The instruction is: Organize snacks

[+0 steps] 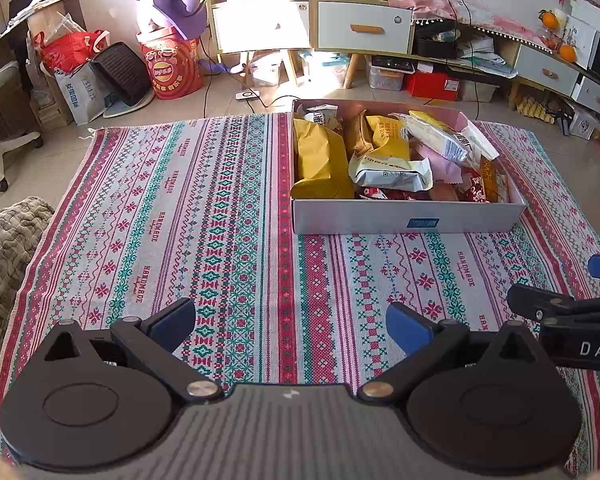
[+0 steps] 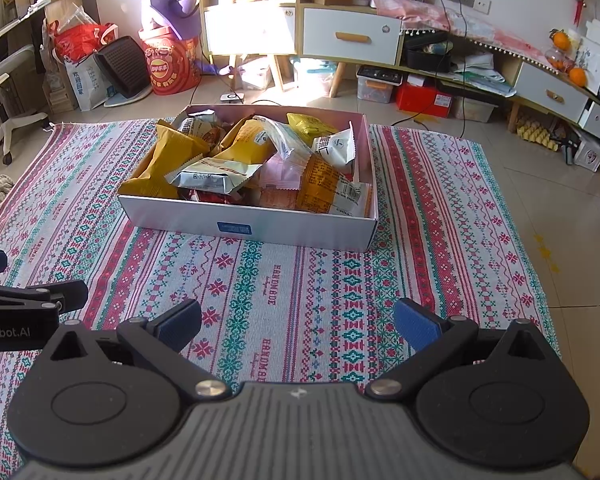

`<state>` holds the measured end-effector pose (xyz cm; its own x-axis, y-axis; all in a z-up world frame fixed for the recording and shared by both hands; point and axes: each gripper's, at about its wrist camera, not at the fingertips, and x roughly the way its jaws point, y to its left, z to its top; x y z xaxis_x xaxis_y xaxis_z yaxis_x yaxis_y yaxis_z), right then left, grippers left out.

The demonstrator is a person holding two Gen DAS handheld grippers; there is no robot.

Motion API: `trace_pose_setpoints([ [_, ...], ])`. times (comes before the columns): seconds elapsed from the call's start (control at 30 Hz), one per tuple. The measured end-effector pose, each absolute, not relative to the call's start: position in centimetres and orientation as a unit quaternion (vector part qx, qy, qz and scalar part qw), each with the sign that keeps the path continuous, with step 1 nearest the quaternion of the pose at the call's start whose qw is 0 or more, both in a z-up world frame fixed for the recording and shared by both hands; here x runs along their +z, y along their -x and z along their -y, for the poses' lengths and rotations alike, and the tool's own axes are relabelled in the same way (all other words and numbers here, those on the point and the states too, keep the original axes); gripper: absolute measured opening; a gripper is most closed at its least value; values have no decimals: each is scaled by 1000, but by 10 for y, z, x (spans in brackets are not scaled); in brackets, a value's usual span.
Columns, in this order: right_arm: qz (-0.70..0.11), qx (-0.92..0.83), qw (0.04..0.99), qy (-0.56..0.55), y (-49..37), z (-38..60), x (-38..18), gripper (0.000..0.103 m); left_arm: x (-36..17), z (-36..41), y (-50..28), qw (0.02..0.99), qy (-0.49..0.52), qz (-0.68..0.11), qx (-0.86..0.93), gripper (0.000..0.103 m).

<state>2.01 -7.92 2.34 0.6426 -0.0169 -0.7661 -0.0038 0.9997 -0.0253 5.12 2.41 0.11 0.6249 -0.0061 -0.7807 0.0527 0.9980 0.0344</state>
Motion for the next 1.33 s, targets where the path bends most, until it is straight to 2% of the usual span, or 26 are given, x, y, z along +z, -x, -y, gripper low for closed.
trace_pose_setpoints([
  [1.33,-417,-19,909,20,-19,81,17,103,-1,-24,-48,899,-28,-437,-19,103],
])
